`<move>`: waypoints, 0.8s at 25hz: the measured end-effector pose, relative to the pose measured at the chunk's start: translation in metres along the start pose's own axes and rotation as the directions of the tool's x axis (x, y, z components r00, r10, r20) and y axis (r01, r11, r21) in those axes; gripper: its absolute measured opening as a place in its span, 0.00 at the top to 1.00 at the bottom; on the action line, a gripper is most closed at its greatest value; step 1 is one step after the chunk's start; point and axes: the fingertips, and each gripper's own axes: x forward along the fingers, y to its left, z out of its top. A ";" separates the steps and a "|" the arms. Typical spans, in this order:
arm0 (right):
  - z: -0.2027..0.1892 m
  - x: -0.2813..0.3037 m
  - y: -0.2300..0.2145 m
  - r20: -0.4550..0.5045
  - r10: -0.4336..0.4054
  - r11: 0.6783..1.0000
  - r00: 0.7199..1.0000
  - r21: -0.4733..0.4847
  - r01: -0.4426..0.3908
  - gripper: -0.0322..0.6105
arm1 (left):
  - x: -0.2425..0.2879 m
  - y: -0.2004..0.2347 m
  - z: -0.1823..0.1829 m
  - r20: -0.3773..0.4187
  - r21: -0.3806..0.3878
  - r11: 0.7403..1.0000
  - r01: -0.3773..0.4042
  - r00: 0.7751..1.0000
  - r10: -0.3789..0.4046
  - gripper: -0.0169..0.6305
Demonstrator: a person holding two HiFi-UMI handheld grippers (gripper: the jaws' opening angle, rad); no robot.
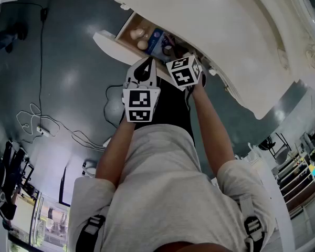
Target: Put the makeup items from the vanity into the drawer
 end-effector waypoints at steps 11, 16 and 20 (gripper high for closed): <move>0.000 -0.007 0.004 0.015 0.016 1.000 1.000 0.016 -0.016 0.79 | -0.005 -0.004 -0.001 -0.002 0.020 1.000 0.005 1.000 -0.005 0.96; 0.002 -0.031 0.003 0.059 -0.009 1.000 0.998 0.023 0.007 0.83 | -0.012 -0.013 0.005 0.011 0.036 0.999 0.027 1.000 -0.028 0.96; 0.007 -0.073 0.007 0.159 -0.033 0.998 0.987 0.053 0.025 0.91 | -0.023 -0.032 0.019 0.029 0.065 0.996 0.056 0.998 -0.058 0.96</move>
